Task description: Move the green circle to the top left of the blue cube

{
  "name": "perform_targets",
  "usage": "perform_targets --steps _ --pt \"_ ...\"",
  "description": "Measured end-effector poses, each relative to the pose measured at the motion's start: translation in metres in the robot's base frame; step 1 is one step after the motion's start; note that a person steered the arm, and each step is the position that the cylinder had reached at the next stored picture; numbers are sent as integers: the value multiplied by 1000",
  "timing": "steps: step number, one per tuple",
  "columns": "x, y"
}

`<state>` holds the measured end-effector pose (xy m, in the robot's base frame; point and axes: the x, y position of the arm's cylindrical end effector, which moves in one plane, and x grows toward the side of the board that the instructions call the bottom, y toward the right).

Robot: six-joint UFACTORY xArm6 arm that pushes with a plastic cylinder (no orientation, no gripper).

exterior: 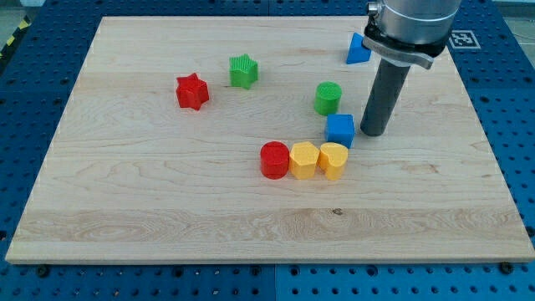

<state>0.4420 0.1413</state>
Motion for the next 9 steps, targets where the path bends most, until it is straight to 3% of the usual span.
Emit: perform_targets --steps 3,6,8,9 --pt "4 -33" --pt "-20 -66" --pt "-27 -17" --pt "-67 -21"
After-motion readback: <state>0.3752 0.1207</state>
